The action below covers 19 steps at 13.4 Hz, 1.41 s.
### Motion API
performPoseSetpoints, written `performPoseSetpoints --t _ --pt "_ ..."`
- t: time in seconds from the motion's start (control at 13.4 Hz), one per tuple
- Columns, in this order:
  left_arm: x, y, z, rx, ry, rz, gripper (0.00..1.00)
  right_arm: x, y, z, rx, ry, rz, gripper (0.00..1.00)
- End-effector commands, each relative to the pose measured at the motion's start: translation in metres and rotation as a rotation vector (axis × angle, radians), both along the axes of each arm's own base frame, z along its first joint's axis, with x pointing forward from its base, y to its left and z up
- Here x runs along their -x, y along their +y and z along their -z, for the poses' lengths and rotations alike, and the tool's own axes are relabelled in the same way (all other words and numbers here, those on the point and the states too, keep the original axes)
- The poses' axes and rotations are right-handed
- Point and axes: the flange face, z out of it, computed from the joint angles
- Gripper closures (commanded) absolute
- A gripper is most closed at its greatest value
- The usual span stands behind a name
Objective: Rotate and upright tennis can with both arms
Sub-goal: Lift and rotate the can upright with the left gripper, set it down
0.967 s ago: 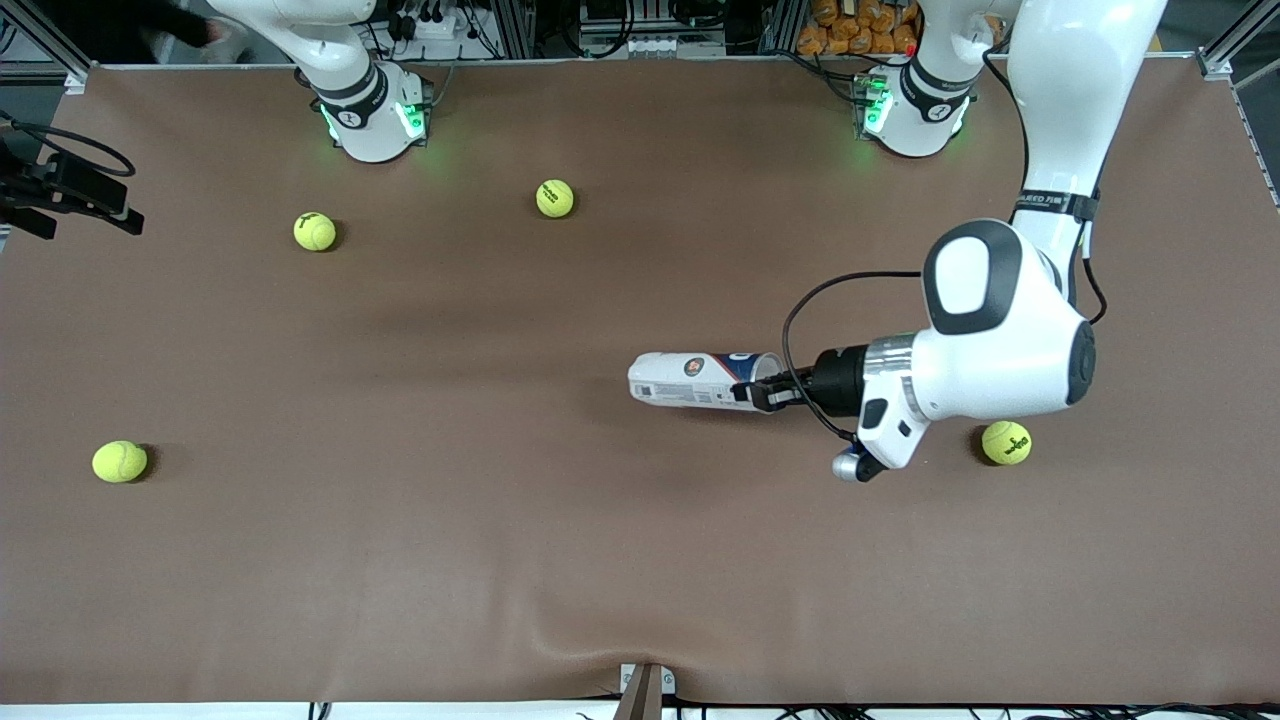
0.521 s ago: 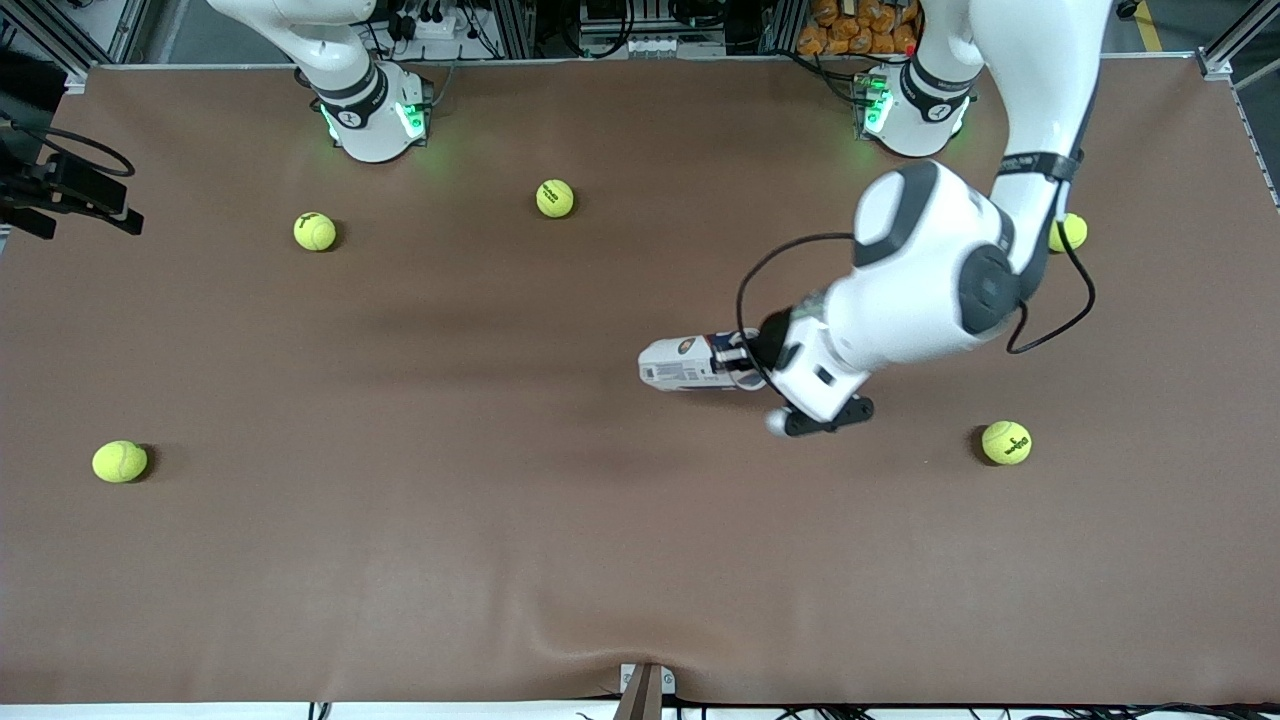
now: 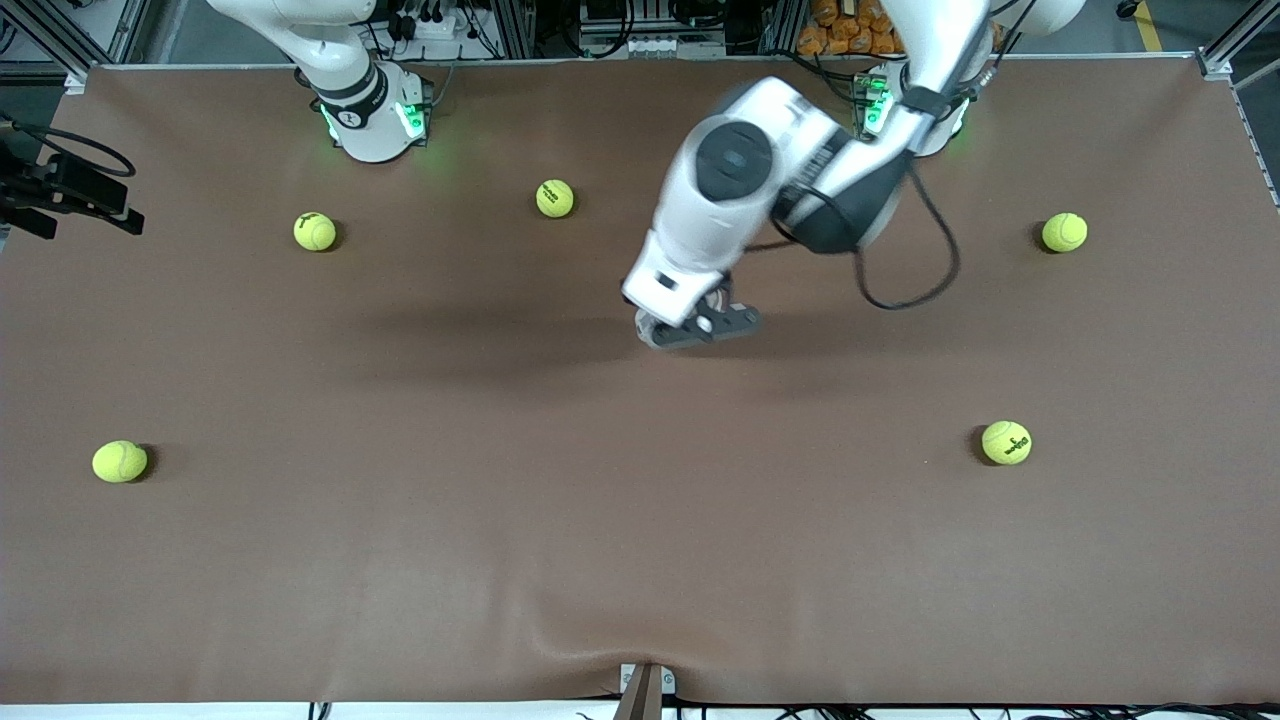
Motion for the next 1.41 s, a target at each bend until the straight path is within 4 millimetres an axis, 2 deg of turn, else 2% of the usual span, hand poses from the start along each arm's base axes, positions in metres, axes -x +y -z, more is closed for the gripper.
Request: performPoseSetpoints --t 0.0,0.37,0.67,0.74,0.89,0.97,1.04,1.12,1.34 --pt "0.014 -0.019 0.023 -0.078 -0.012 -0.048 1.00 0.003 0.001 -0.001 0.016 0.001 0.000 0.00" --pt "0.050 -0.054 0.056 -0.186 -0.075 -0.054 1.00 0.003 0.002 0.000 0.016 0.003 -0.003 0.00" --pt "0.062 -0.068 0.085 -0.239 -0.120 -0.080 1.00 0.002 0.002 0.001 0.018 0.004 -0.004 0.00" --pt "0.068 -0.074 0.087 -0.231 -0.130 -0.075 1.00 0.002 0.002 0.002 0.016 0.006 -0.003 0.00" --pt "0.067 -0.075 0.085 -0.226 -0.134 -0.081 1.00 0.002 0.002 0.002 0.016 0.006 -0.004 0.00" --pt "0.067 -0.074 0.084 -0.223 -0.132 -0.086 0.94 0.002 0.002 0.002 0.016 0.007 -0.004 0.00" --pt "0.067 -0.074 0.082 -0.222 -0.132 -0.092 0.40 0.002 0.002 0.002 0.016 0.007 -0.004 0.00" --pt "0.067 -0.074 0.081 -0.220 -0.135 -0.101 0.00 0.002 0.002 0.002 0.016 0.006 -0.004 0.00" --pt "0.063 -0.071 0.063 -0.200 -0.147 -0.133 0.00 0.002 0.002 0.002 0.016 0.006 -0.004 0.00"
